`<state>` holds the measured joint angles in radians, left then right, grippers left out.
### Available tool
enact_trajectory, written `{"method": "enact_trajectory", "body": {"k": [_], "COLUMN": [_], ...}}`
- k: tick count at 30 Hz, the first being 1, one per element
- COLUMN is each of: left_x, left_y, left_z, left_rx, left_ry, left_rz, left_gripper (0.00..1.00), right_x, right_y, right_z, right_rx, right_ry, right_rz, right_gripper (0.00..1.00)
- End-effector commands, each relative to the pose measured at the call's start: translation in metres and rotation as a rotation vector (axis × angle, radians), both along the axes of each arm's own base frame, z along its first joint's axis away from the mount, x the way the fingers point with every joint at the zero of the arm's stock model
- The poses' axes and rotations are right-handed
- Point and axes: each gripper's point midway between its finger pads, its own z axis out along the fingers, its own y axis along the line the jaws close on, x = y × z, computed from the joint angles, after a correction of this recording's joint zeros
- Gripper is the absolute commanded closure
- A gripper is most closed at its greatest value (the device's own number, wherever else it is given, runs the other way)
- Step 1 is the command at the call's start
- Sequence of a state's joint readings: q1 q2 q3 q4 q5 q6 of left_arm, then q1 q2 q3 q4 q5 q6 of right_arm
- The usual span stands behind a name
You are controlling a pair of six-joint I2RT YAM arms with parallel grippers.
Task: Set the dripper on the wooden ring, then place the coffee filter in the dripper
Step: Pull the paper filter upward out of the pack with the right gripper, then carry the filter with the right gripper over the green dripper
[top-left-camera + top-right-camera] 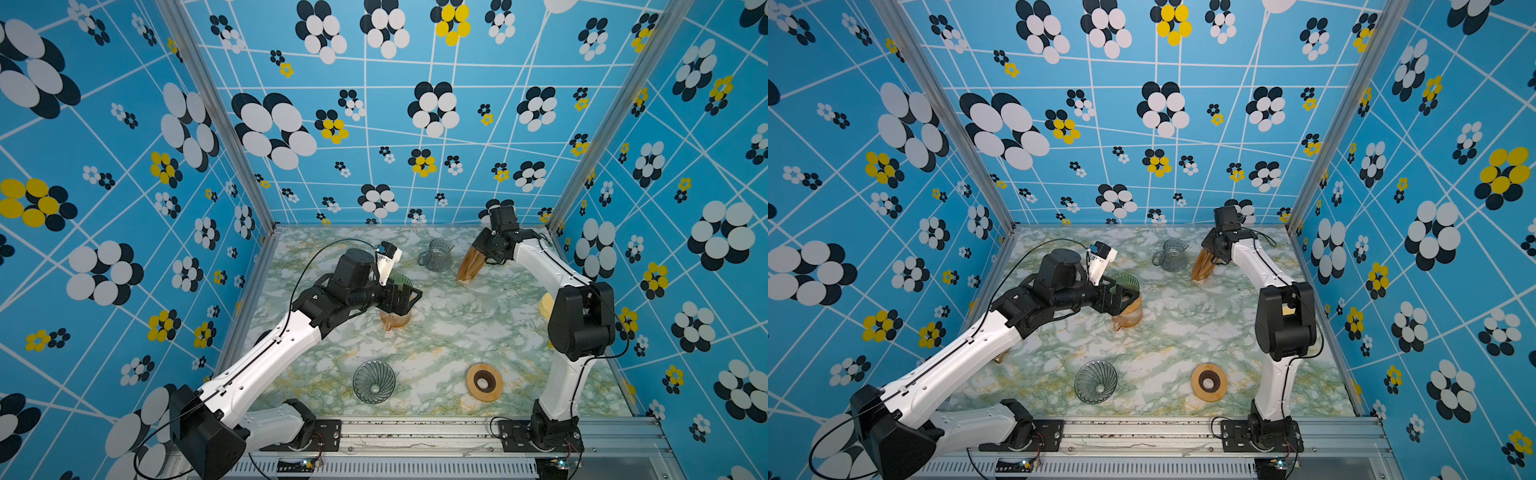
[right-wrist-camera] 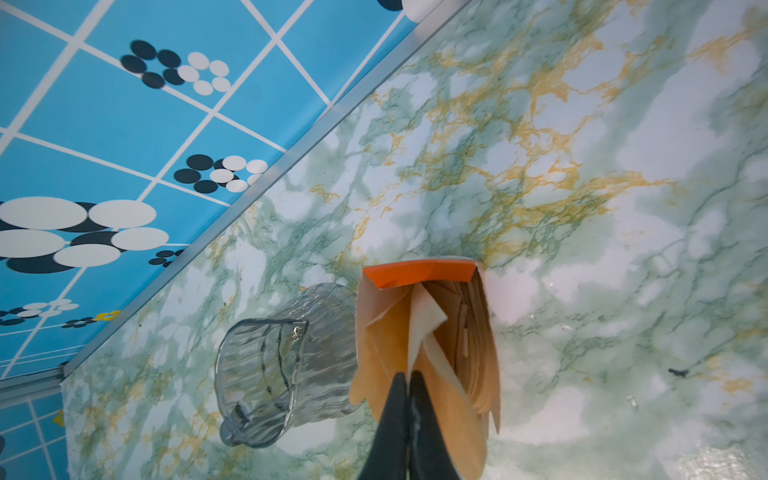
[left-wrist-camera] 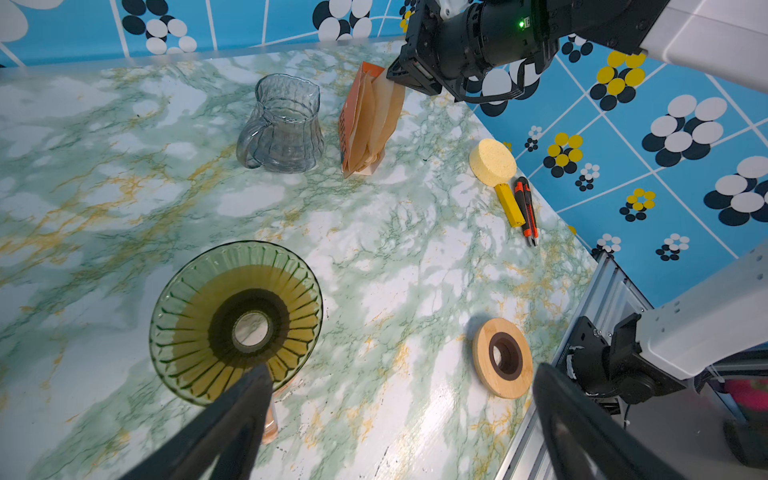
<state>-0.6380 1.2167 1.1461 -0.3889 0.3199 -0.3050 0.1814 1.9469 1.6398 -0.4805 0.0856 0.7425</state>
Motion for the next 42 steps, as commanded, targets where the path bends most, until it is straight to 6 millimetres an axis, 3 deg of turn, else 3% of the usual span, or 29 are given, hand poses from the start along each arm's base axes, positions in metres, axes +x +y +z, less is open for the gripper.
{"method": "enact_trajectory", "body": {"k": [1,3,4,7,17,23,29,30,36,42], "left_x": [0.0,-0.001,0.0,0.0,0.008,0.004,-0.002,-0.003,-0.005,-0.003], "left_y": [-0.003,0.0,0.001,0.004,0.005,0.001,0.008,0.011,0.029,0.058], "left_z": [0.0,-0.006,-0.01,-0.018,-0.011,-0.008,-0.005,-0.004,-0.005,-0.01], "left_rx": [-0.026,-0.02,-0.02,-0.03,-0.065,-0.085,-0.099,-0.106,-0.156,-0.16], "left_ry": [0.003,0.016,0.022,0.041,0.057,0.08,0.091,0.094,0.134,0.139], "left_rz": [0.018,0.037,0.048,0.072,0.121,0.098,0.109,0.109,0.128,0.209], "left_gripper": [0.01,0.01,0.01,0.01,0.01,0.01,0.01,0.01,0.01,0.01], "right_x": [-0.011,-0.007,-0.013,-0.021,-0.05,-0.076,-0.115,-0.121,-0.166,-0.188], "right_y": [0.001,0.004,0.004,0.011,0.021,0.039,0.08,0.09,0.134,0.173], "right_z": [0.008,0.019,0.009,0.021,0.058,0.087,0.116,0.131,0.149,0.162], "right_rx": [-0.045,-0.055,-0.069,-0.109,-0.236,-0.244,-0.238,-0.233,-0.3,-0.348], "right_ry": [-0.006,-0.047,-0.026,-0.069,-0.123,-0.132,-0.137,-0.163,-0.127,-0.123], "right_rz": [0.024,0.063,0.073,0.127,0.25,0.375,0.609,0.658,0.893,1.013], "right_gripper": [0.94,0.94,0.95,0.95,0.95,0.95,0.96,0.96,0.95,0.95]}}
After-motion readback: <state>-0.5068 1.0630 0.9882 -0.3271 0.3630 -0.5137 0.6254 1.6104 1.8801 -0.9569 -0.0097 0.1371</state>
